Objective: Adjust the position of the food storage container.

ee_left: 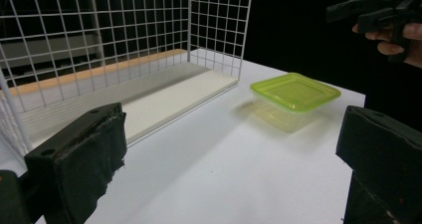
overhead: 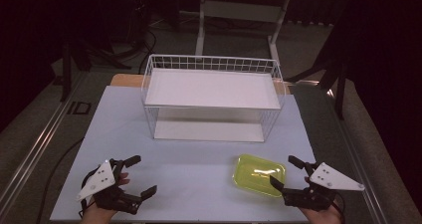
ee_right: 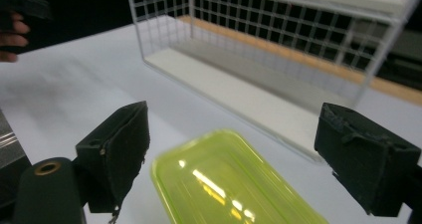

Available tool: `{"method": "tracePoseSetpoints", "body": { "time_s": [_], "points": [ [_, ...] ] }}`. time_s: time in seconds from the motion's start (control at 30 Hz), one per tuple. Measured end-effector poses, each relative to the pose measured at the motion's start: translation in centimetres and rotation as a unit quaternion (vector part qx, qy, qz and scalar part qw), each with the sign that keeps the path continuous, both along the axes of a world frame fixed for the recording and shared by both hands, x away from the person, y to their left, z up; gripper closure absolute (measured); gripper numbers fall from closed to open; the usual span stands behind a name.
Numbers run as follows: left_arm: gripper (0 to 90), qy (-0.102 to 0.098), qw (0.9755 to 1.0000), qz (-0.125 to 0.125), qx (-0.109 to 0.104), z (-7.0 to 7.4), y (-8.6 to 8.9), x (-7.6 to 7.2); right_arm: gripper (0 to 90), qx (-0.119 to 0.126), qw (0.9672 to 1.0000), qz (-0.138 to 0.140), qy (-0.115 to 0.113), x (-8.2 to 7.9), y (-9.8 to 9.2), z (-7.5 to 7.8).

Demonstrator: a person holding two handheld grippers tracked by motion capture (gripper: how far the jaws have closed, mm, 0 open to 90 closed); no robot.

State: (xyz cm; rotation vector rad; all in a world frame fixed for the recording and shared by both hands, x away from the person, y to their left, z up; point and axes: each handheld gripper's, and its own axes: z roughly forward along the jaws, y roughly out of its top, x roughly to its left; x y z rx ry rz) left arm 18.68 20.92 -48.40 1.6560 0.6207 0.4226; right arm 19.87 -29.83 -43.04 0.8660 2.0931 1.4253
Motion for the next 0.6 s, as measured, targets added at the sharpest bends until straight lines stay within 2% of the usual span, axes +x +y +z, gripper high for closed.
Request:
{"method": "tracePoseSetpoints", "body": {
  "time_s": [0.03,0.07,0.13,0.17,0.23,0.27,0.33,0.4,0.47,0.57,0.6],
  "points": [
    [0.3,0.001,1.0,0.0,0.001,0.0,-0.1,0.0,17.1,0.0,1.0,-0.003,0.009,0.1,-0.4,-0.1],
    [0.3,0.002,1.0,-0.001,0.0,0.0,-0.1,0.0,24.2,0.003,0.9996,-0.012,0.024,0.4,-1.4,-0.4],
    [0.3,0.001,1.0,-0.001,0.001,-0.1,-0.1,0.1,26.8,0.001,0.9995,-0.016,0.028,0.4,-1.8,-0.6],
    [0.3,0.001,1.0,-0.002,0.003,-0.1,-0.2,0.1,35.1,-0.007,0.999,-0.023,0.038,0.6,-2.6,-1.1],
    [0.3,0.002,1.0,-0.003,0.005,-0.1,-0.3,0.1,44.3,-0.015,0.9985,-0.027,0.046,0.8,-3.2,-1.6],
    [0.3,0.001,1.0,-0.003,0.006,-0.1,-0.4,0.1,45.5,-0.019,0.9981,-0.03,0.05,0.8,-3.4,-1.9],
    [0.3,0.002,1.0,-0.004,0.005,-0.1,-0.4,0.0,56.8,-0.022,0.9973,-0.036,0.06,1.0,-3.9,-2.6],
    [0.3,0.002,1.0,-0.004,0.005,-0.1,-0.4,0.0,59.3,-0.025,0.9967,-0.039,0.066,1.1,-4.2,-3.0],
    [0.3,0.001,1.0,-0.004,0.004,-0.1,-0.4,0.0,63.8,-0.043,0.995,-0.057,0.07,1.2,-4.6,-3.8],
    [0.3,0.0,1.0,-0.005,0.005,-0.1,-0.4,0.0,66.9,-0.039,0.9939,-0.064,0.081,1.3,-5.1,-4.3],
    [0.3,0.0,1.0,-0.004,0.006,-0.1,-0.4,-0.1,72.3,-0.046,0.9925,-0.068,0.09,1.3,-5.5,-4.7]
  ]
}}
